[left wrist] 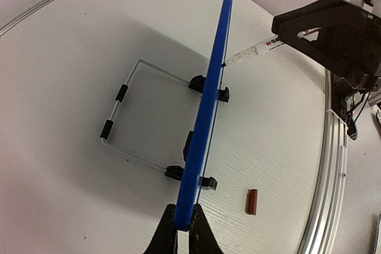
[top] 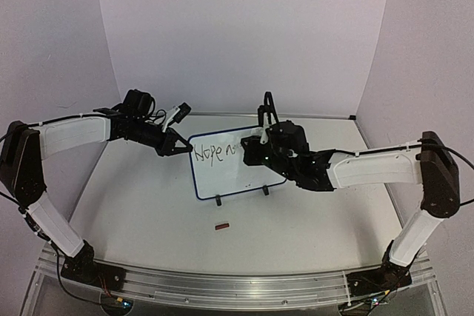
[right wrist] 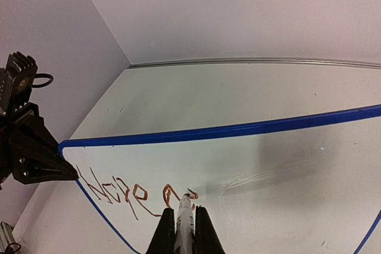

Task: Write a sentence on the whiteboard
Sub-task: Write on the whiteboard with the whiteboard marker without the cap.

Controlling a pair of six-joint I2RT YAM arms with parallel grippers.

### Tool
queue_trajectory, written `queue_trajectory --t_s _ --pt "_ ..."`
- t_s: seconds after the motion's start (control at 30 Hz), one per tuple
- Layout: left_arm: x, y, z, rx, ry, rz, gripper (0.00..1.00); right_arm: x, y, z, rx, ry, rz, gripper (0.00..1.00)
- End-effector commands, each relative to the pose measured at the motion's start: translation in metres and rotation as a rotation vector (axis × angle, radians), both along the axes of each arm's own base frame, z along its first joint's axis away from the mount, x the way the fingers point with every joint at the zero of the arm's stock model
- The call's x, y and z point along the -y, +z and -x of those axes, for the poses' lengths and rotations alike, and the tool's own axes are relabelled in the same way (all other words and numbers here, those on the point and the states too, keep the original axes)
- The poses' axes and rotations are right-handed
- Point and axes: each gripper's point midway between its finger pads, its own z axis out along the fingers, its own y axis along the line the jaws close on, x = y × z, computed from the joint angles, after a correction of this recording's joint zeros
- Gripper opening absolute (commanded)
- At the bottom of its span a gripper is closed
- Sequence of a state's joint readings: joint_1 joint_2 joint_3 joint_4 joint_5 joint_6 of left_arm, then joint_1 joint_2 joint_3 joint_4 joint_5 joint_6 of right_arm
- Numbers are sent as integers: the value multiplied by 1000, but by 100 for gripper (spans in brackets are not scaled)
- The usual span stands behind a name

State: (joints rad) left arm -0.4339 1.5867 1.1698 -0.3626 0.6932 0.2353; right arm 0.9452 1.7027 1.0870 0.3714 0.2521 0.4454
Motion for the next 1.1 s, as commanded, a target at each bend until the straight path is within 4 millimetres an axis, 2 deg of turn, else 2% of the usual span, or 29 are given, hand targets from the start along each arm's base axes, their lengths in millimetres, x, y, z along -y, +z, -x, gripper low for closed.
queue_trajectory --t_s 0.0,0.23,0.53,1.07 --pt "-5 -9 -8 36 26 -55 0 7 13 -9 34 -59 -8 0" --pt "-4 -8 -7 40 25 -55 0 17 15 -9 43 -100 7 0" --pt "-5 -8 -7 40 25 -56 0 21 24 -9 59 -111 1 0" --pt "-5 -8 -7 40 25 -55 0 7 39 -9 86 -53 -41 0"
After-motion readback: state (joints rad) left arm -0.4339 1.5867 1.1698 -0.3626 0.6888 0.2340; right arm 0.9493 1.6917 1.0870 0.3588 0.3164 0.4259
